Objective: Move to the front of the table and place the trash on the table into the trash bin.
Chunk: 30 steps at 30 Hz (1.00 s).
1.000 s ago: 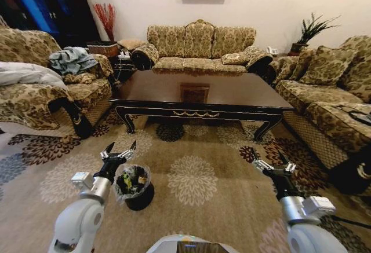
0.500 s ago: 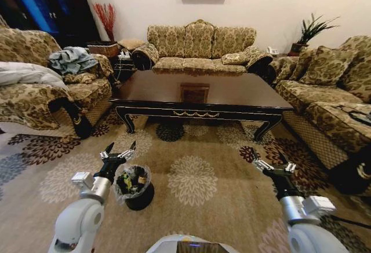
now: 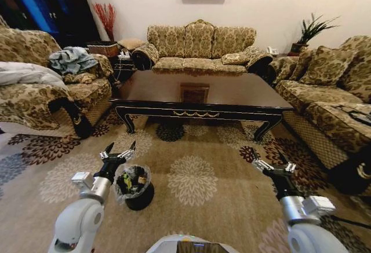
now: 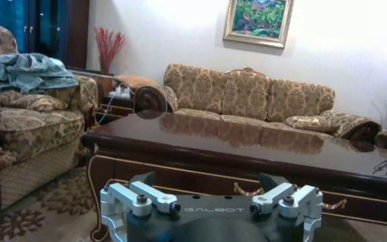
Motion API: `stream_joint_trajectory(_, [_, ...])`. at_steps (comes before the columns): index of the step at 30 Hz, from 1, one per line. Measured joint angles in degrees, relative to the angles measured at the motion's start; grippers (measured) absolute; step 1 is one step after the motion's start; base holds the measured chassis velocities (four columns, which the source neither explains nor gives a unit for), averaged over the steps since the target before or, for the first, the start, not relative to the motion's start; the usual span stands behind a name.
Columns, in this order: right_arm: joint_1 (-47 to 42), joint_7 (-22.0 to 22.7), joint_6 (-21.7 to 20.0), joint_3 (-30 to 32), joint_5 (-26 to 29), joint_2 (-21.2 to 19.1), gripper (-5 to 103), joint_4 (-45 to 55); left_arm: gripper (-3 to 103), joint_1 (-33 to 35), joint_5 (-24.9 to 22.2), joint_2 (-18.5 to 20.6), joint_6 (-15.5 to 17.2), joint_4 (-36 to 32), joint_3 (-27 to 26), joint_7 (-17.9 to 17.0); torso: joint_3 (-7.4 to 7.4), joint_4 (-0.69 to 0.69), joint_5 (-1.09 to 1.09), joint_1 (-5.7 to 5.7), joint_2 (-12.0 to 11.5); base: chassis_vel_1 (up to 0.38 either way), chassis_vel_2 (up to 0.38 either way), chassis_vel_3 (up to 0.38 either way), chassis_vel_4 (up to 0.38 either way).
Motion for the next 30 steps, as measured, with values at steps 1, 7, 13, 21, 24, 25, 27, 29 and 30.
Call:
stream_joint_trajectory(1, [0.00, 0.00, 0.01, 0.00, 0.00, 0.00, 100, 0.00, 100, 0.00, -0.01, 0.00, -0.01, 0.00, 0.00, 0.00, 0.00, 0.00, 0.00, 0.00, 0.00, 0.000, 0.000, 0.000, 0.000])
stream_joint_trajectory(7, [0.00, 0.00, 0.03, 0.00, 0.01, 0.00, 100, -0.01, 100, 0.00, -0.02, 0.00, -0.02, 0.03, 0.00, 0.02, 0.00, 0.00, 0.00, 0.00, 0.00, 0.000, 0.000, 0.000, 0.000])
stream_joint_trajectory(13, [0.00, 0.00, 0.04, 0.00, 0.01, -0.01, 100, -0.01, 100, 0.00, -0.02, 0.01, -0.02, 0.03, -0.01, 0.04, 0.00, 0.00, 0.00, 0.00, 0.00, 0.000, 0.000, 0.000, 0.000])
stream_joint_trajectory(21, [0.00, 0.00, 0.04, 0.00, 0.01, -0.01, 100, -0.01, 100, 0.00, -0.02, 0.01, -0.02, 0.04, -0.01, 0.06, 0.00, 0.00, 0.00, 0.00, 0.01, 0.000, 0.000, 0.000, 0.000])
stream_joint_trajectory(24, [0.00, 0.00, 0.04, 0.00, 0.01, -0.01, 100, -0.01, 100, 0.00, -0.02, 0.01, -0.02, 0.04, -0.01, 0.06, 0.00, 0.00, 0.00, 0.00, 0.01, 0.000, 0.000, 0.000, 0.000])
stream_joint_trajectory(25, [0.00, 0.00, 0.04, 0.00, 0.01, -0.01, 100, -0.01, 100, 0.00, -0.02, 0.01, -0.02, 0.04, -0.01, 0.06, 0.00, 0.00, 0.00, 0.00, 0.01, 0.000, 0.000, 0.000, 0.000])
stream_joint_trajectory(27, [0.00, 0.00, 0.04, 0.00, 0.01, -0.02, 100, -0.01, 100, 0.00, -0.02, 0.01, -0.02, 0.04, -0.01, 0.06, 0.00, 0.00, 0.00, 0.00, 0.01, 0.000, 0.000, 0.000, 0.000])
stream_joint_trajectory(29, [0.00, 0.00, 0.04, 0.00, 0.01, -0.01, 100, -0.01, 100, 0.00, -0.02, 0.01, -0.02, 0.04, -0.01, 0.06, 0.00, 0.00, 0.00, 0.00, 0.01, 0.000, 0.000, 0.000, 0.000])
stream_joint_trajectory(30, [0.00, 0.00, 0.04, 0.00, 0.01, -0.02, 100, -0.01, 100, -0.01, -0.02, 0.01, -0.02, 0.04, -0.01, 0.06, 0.00, 0.00, 0.00, 0.00, 0.01, 0.000, 0.000, 0.000, 0.000])
